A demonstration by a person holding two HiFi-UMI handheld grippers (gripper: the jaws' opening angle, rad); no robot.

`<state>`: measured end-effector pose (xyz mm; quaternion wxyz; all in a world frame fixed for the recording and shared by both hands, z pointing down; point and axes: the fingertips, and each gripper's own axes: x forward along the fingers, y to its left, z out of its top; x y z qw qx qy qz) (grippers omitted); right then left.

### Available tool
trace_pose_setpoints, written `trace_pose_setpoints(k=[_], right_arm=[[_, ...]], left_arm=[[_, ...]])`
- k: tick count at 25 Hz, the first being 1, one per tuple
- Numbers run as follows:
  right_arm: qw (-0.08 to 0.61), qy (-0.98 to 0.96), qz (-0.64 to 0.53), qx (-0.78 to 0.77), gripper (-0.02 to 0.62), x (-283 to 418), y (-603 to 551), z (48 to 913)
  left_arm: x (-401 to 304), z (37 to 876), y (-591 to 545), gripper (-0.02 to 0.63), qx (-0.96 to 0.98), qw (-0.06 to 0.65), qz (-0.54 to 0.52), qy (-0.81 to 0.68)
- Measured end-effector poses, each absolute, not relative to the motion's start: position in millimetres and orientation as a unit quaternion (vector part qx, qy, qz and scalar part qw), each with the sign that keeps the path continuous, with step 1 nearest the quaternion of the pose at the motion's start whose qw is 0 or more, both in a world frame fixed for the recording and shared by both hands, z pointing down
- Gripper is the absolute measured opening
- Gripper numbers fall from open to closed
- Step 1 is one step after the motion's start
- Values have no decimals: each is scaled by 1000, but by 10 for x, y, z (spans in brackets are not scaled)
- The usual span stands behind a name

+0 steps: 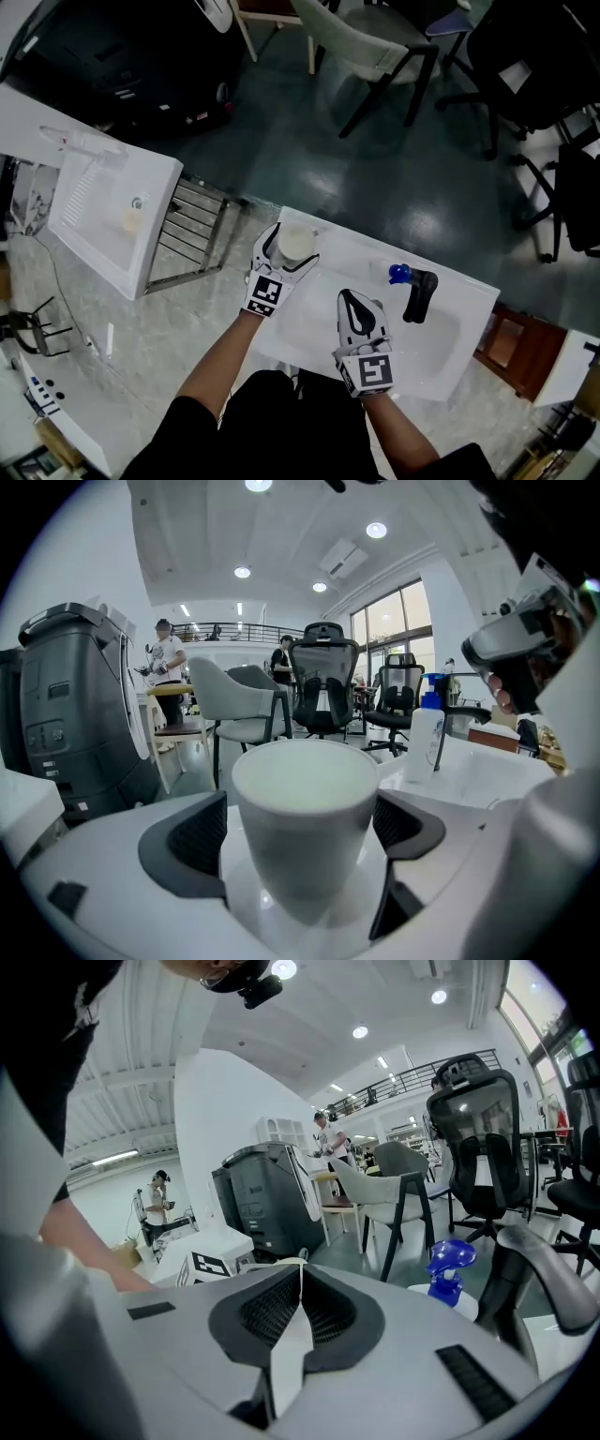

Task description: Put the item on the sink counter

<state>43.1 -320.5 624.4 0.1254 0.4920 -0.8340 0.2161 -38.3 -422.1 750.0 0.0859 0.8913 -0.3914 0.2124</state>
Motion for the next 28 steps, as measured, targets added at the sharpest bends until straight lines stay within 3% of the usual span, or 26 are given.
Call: trace_pose_setpoints(k=[15,28], right_arm=[[125,-841,179,495,32,154,-2621,5783],[114,-853,100,499,32,-565,-1346,5036]], left_arm=[[-820,6867,-3402,472,878,121,139,-442],[-1412,6077,-1658,471,881,153,90,-438]])
